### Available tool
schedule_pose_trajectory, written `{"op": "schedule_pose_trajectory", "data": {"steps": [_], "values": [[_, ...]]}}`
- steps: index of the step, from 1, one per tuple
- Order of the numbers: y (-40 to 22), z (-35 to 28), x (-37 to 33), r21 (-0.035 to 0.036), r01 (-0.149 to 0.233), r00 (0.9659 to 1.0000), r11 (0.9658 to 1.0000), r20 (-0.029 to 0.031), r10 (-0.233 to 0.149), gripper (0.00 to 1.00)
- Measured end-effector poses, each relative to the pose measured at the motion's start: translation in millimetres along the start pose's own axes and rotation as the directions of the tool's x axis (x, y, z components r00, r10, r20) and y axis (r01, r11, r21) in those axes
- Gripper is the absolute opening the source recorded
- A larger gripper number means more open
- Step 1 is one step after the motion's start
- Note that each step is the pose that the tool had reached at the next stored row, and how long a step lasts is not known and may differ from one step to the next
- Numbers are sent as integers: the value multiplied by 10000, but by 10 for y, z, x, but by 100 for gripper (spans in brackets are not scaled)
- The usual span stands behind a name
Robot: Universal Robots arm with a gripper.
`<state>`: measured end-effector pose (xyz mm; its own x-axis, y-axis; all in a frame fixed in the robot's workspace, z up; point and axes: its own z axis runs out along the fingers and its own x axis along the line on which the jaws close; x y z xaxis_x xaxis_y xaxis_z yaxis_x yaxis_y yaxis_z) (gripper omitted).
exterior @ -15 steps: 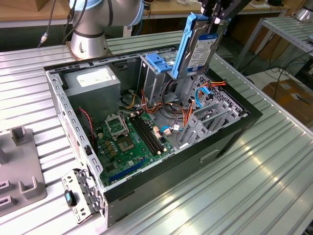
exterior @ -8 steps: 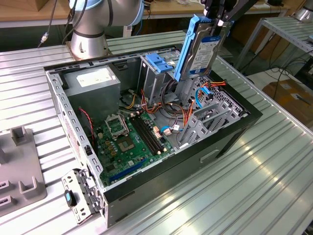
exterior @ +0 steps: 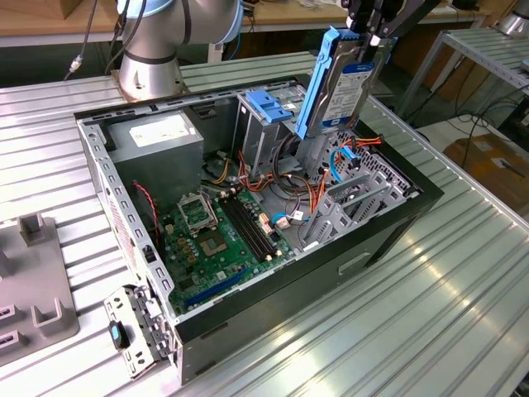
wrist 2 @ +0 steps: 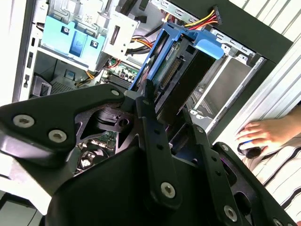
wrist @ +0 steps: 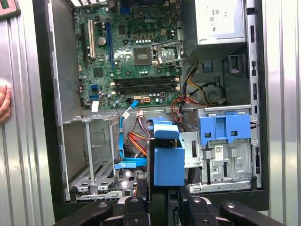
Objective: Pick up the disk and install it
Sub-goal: 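Pick up the disk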
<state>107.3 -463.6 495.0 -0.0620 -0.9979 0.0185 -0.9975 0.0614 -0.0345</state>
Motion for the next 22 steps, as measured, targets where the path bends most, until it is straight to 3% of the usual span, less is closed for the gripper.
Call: {"op": "schedule_pose_trajectory", "data": {"steps": [22], "values": [[-5, 1, 73, 0, 0, 10000, 10000, 0, 0, 35]]}}
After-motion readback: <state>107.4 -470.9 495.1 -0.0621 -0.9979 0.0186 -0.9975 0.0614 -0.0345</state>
